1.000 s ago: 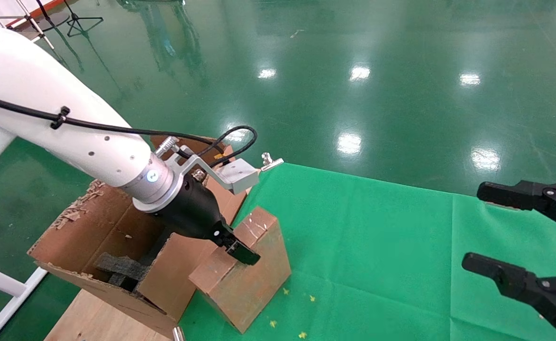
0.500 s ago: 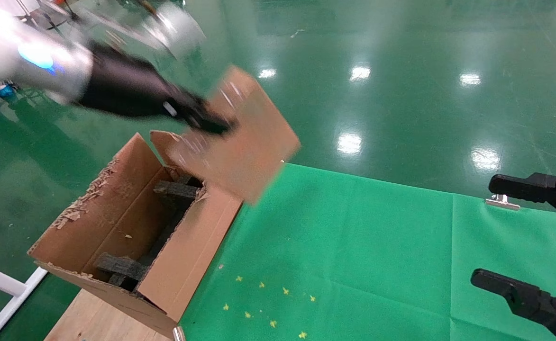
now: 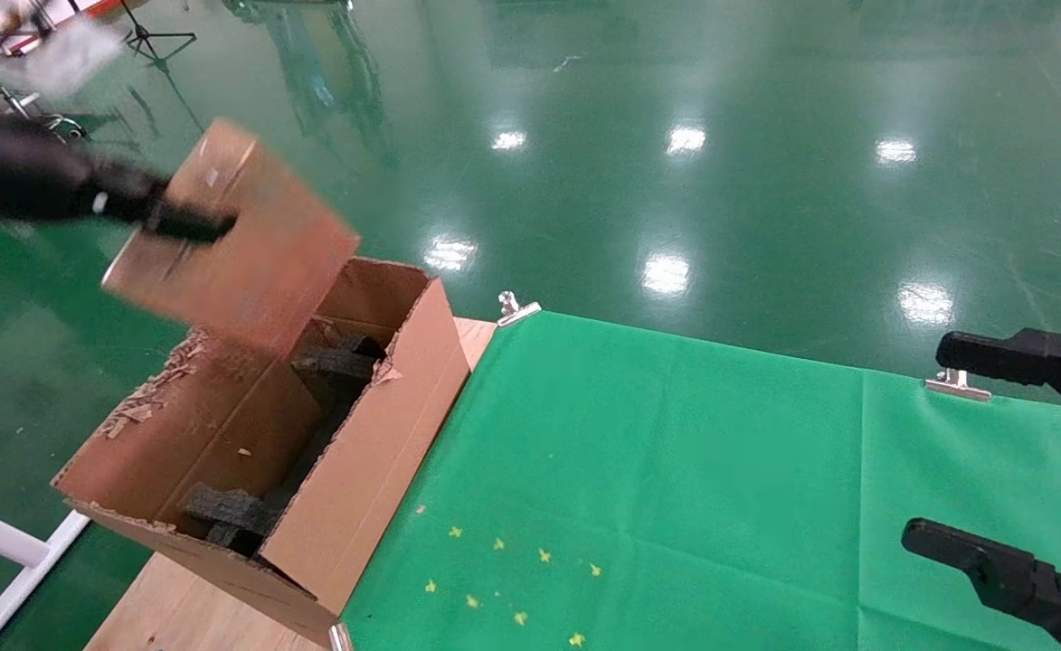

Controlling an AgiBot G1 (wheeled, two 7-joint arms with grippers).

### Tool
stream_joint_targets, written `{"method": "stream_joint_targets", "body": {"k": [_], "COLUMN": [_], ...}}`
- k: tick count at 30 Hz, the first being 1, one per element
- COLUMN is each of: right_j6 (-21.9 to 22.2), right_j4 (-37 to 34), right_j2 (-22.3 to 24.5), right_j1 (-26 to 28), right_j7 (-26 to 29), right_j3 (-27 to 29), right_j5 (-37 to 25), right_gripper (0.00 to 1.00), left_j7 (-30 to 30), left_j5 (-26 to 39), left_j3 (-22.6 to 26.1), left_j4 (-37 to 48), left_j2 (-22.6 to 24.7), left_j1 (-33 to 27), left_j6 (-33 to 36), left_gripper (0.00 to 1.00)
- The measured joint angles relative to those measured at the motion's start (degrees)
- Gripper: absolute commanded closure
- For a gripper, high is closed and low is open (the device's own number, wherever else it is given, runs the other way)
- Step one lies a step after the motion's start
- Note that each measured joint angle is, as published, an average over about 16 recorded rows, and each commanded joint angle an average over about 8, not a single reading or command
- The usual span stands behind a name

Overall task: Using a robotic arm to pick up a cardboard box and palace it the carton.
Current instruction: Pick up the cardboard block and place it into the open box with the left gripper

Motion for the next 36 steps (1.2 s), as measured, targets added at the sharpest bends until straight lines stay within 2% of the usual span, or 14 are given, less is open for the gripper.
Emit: {"method": "stream_joint_targets", "body": {"k": [6, 13, 23, 36], "right_j6": [0.00, 0.00, 0.00, 0.00], "right_j4": [0.00, 0.00, 0.00, 0.00], "right_j2": [0.00, 0.00, 0.00, 0.00], "right_j1": [0.00, 0.00, 0.00, 0.00], "right_j7": [0.00, 0.00, 0.00, 0.00], "right_j3": [0.00, 0.00, 0.00, 0.00], "right_j5": [0.00, 0.00, 0.00, 0.00], "right_gripper": [0.00, 0.00, 0.00, 0.00], "left_j7": [2.94, 7.58, 16.29, 24.38], "left_j5": [1.53, 1.24, 0.41, 0.81], "left_j3": [2.19, 3.68, 4.14, 4.68], "left_j4": [6.36, 15.49, 30.30, 48.07], "left_j2": [-0.96, 0.32, 5.20, 12.32], "left_j1": [3.84, 8.45, 11.22, 12.33], "left_j6": [-1.25, -5.85, -12.16, -15.97], "left_gripper": [1.00, 1.00, 1.00, 1.00]}}
